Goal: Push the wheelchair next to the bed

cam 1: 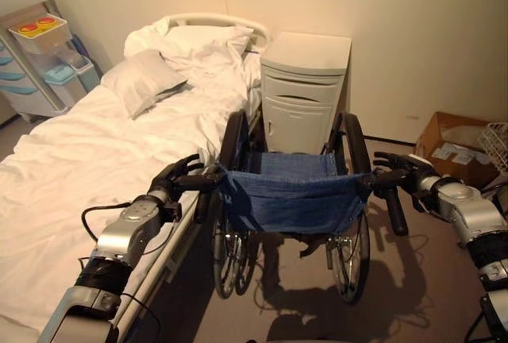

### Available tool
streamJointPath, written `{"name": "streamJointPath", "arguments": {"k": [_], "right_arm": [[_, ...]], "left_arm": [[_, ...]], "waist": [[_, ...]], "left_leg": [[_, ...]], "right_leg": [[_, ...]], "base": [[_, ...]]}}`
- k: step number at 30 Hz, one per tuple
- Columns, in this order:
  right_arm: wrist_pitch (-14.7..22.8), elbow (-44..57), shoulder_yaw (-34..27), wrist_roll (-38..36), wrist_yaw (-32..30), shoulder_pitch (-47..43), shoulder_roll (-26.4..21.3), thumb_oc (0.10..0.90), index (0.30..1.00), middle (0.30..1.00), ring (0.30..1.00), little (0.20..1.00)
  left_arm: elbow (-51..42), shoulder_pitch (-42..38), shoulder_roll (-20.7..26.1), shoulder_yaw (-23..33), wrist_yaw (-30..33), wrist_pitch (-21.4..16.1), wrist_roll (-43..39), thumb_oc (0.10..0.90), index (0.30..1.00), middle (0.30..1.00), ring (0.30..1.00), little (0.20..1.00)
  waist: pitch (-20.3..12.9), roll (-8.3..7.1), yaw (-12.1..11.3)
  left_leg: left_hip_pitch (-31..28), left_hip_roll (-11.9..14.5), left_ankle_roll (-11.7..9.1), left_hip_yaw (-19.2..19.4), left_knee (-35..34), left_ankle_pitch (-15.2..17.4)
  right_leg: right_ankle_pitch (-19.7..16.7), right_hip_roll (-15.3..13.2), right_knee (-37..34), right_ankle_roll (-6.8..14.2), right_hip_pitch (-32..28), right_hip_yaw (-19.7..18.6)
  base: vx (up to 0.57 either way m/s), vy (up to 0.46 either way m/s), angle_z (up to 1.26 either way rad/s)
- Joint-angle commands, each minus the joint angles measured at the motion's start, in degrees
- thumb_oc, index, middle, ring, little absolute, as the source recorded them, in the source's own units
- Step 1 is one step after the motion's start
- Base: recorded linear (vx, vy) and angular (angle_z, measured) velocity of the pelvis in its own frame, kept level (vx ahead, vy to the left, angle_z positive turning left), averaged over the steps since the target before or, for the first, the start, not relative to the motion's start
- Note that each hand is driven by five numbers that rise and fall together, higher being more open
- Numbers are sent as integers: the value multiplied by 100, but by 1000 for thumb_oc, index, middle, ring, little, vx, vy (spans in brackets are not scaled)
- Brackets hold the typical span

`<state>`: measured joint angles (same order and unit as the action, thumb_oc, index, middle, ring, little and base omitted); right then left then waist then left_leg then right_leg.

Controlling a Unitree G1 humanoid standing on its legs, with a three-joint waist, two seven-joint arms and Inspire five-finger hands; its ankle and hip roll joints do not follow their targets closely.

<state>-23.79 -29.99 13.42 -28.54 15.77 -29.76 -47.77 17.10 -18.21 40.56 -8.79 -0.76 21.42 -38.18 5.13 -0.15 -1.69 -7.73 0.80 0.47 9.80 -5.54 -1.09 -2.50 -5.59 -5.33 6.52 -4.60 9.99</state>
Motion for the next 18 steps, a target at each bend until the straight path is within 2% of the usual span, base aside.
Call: {"name": "streamJointPath", "arguments": {"k": [1,2,4,8,9,13,17,18], "right_arm": [[-111,-273,-177,-534,631,-104,-859,800,900,900,900,900],[-165,-224,-232,-790,887,-34,-1001,800,900,900,900,900],[-206,-182,-257,-920,947,-1,-1044,800,900,900,900,900],[-323,-38,-601,-2067,1218,340,-1085,800,900,900,900,900],[-419,25,-787,-2549,1337,456,-1027,800,900,900,900,900],[-427,-28,-1210,-3417,1410,704,-980,800,900,900,900,900],[-536,-176,-1521,-4005,1405,813,-991,800,900,900,900,900],[-579,-274,-1654,-4401,1324,828,-970,800,900,900,900,900]], "left_arm": [[532,8,213,-13,-862,327,-881,800,900,900,900,900],[513,49,440,132,-1155,390,-1288,800,900,900,900,900],[526,64,510,185,-1277,402,-1445,800,900,900,900,900],[577,268,684,514,-1611,436,-2634,800,900,900,900,900],[650,388,638,652,-1812,378,-3062,800,900,900,900,900],[744,670,416,891,-2136,173,-3877,800,900,900,900,900],[790,844,200,1034,-2281,31,-4293,800,900,900,900,900],[858,909,98,1090,-2333,14,-4330,800,900,900,900,900]], "waist": [[35,-9,191],[22,11,196],[17,16,198],[-37,59,218],[-56,66,223],[-113,56,218],[-159,29,202],[-174,11,191]], "left_leg": [[-49,-65,-244,-163,318,399],[-52,-72,-245,-169,292,384],[-57,-76,-246,-172,275,379],[-79,-105,-246,-185,188,365],[-78,-117,-248,-189,166,370],[-86,-140,-250,-198,126,399],[-92,-156,-243,-209,112,437],[-95,-167,-238,-220,105,454]], "right_leg": [[341,74,438,124,-165,208],[334,78,425,125,-168,211],[331,80,413,125,-174,214],[330,93,370,138,-188,219],[336,96,355,141,-191,222],[350,105,325,157,-195,222],[371,113,303,153,-207,216],[384,119,289,147,-221,216]], "base": [[-26,35,2],[-27,32,1],[0,0,0],[-23,25,-2],[0,0,0],[-15,22,-6],[0,0,0],[0,0,0]]}}
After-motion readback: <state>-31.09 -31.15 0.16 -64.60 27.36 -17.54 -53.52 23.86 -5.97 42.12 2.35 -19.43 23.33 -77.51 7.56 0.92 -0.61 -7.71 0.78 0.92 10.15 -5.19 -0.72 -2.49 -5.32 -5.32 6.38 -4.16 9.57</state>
